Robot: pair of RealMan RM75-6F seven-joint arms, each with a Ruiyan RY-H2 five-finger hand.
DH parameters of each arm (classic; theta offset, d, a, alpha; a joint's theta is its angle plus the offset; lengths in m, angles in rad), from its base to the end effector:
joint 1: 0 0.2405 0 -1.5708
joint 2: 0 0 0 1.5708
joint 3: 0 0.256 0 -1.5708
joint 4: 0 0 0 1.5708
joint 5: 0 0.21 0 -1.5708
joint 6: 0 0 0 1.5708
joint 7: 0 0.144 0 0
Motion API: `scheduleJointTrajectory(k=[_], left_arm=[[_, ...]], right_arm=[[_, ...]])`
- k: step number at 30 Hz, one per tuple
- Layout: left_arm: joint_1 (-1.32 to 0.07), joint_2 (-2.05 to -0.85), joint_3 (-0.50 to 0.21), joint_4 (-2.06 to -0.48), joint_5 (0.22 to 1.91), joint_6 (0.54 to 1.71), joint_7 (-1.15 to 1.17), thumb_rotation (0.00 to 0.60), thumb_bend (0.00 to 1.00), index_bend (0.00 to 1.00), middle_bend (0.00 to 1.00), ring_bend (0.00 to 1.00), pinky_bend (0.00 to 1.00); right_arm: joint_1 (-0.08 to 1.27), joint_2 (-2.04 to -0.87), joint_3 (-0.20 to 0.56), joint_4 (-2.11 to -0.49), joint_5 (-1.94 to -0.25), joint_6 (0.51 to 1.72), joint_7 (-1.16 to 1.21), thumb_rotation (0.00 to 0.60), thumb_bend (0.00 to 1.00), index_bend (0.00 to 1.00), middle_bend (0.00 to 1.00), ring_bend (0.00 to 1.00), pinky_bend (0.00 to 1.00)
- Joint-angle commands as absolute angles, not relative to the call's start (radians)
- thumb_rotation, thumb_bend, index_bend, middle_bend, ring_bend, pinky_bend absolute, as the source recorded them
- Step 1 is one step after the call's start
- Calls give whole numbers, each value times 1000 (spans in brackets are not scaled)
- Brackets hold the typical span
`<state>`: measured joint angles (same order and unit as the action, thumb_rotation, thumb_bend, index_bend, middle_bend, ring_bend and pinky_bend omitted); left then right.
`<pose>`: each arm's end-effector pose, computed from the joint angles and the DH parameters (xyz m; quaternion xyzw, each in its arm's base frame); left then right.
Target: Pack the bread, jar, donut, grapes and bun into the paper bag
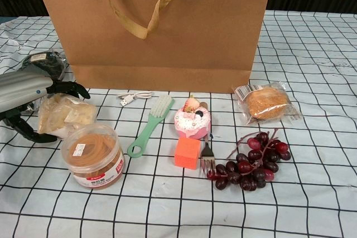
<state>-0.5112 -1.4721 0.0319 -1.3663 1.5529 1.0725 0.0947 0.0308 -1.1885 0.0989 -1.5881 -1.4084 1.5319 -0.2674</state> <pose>-0.2394 0.2693 -0.0036 -0.7919 -0.3353 -0.3396 0.3810 -0.3254 -0.1727 0.1569 0.5757 -0.3356 0.3102 0.6780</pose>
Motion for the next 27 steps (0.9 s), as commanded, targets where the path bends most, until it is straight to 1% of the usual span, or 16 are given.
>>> scheduleJointTrajectory(k=[1, 13, 17, 23, 27], left_arm=[[-511, -1473, 33, -1366, 1552, 1072, 96, 600, 196, 213, 300, 226, 231], [-509, -1479, 36, -1356, 1546, 1070, 101, 600, 196, 214, 302, 226, 244], [-510, -1485, 36, -1346, 1546, 1071, 92, 600, 198, 214, 305, 234, 266], [-509, -1495, 43, -1333, 1554, 1072, 88, 600, 260, 237, 329, 259, 287], [-502, -1504, 41, -1324, 1556, 1090, 95, 600, 282, 286, 384, 304, 337]], right_arm=[[31, -1187, 99, -1588, -1412, 1533, -264, 600, 153, 0, 57, 185, 203], [30, -1175, 93, -1598, -1428, 1531, -223, 600, 153, 0, 57, 187, 203], [30, -1176, 91, -1596, -1430, 1531, -222, 600, 153, 0, 59, 188, 202], [24, -1174, 90, -1598, -1439, 1544, -209, 600, 153, 0, 61, 189, 202], [24, -1174, 91, -1594, -1441, 1543, -195, 600, 152, 0, 62, 190, 202]])
